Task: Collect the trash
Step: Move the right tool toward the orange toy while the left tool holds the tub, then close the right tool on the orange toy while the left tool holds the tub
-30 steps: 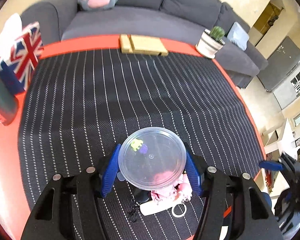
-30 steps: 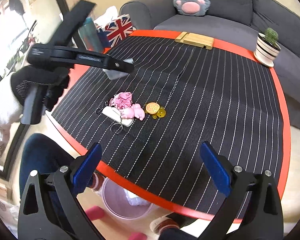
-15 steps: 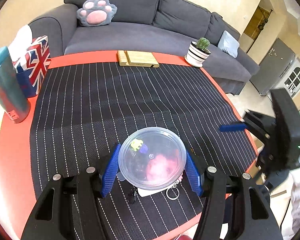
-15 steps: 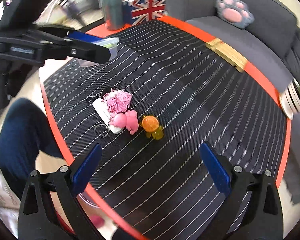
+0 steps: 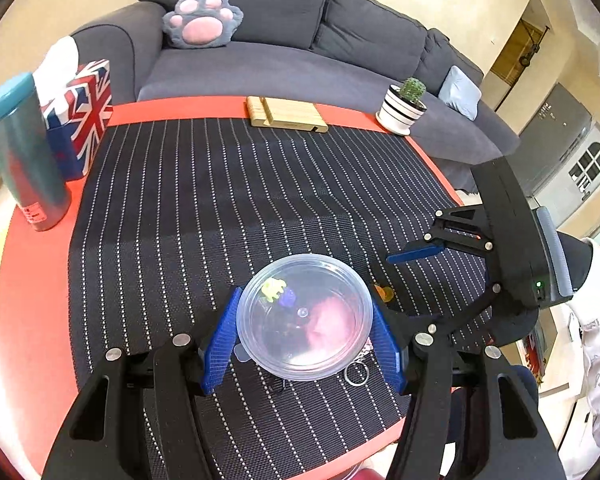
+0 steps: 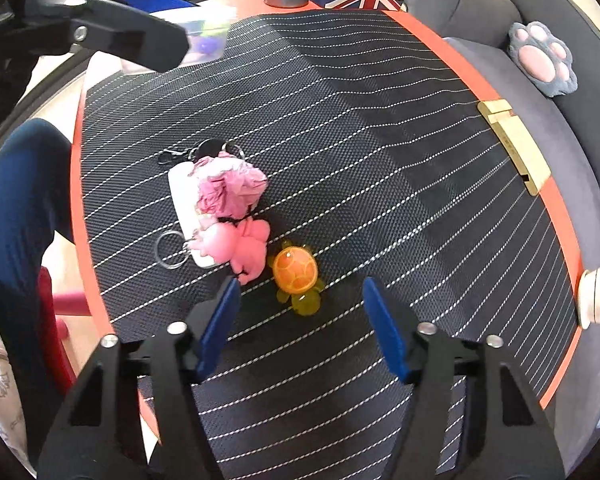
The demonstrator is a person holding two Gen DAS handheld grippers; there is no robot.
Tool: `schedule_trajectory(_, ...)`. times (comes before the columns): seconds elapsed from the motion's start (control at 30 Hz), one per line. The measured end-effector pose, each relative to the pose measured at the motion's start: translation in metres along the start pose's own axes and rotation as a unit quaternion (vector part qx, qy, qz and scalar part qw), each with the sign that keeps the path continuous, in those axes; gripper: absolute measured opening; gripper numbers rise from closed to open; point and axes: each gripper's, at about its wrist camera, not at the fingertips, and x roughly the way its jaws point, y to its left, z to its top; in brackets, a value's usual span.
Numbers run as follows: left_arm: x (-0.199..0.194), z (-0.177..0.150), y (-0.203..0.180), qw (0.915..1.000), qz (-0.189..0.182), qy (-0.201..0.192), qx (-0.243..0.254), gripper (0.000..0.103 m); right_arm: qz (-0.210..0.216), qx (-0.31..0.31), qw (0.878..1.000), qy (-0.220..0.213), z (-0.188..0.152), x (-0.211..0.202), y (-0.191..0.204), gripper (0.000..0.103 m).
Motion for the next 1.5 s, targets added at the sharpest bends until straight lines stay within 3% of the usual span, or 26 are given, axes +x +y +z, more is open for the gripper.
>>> schedule_trajectory(0.2, 0.003, -0.003, 0.004, 1.0, -0.002, 0.003, -0.005, 0.059, 0.018, -0.018, 1.0, 0.013, 0.0, 0.007, 0.002, 0.046)
schedule_trajectory(0.57, 0.003, -0.006, 0.005, 1.0, -0.005, 0.005, -0.007, 0.059, 0.046, -0.031, 0.998, 0.015, -0.001, 0.008, 0.003, 0.031)
schedule_trajectory(1.03, 0.002, -0.009, 0.006, 1.0, -0.005, 0.005, -0.006, 0.059, 0.059, -0.011, 0.998, 0.013, -0.006, 0.01, -0.003, 0.028)
schedule_trajectory(1.2, 0.002, -0.01, 0.004, 1.0, -0.005, 0.006, -0.005, 0.059, 0.053, 0.005, 0.998, 0.022, -0.004, 0.01, -0.003, 0.022)
schedule_trajectory(1.4, 0.0, -0.015, -0.002, 1.0, -0.009, 0.002, 0.001, 0.059, 0.018, 0.042, 0.999, 0.02, -0.007, 0.006, -0.003, 0.022)
schedule_trajectory(1.5, -0.002, -0.019, -0.005, 0.9999, -0.009, -0.001, 0.008, 0.059, 0.0, 0.065, 0.998, 0.004, -0.01, -0.001, -0.002, 0.014)
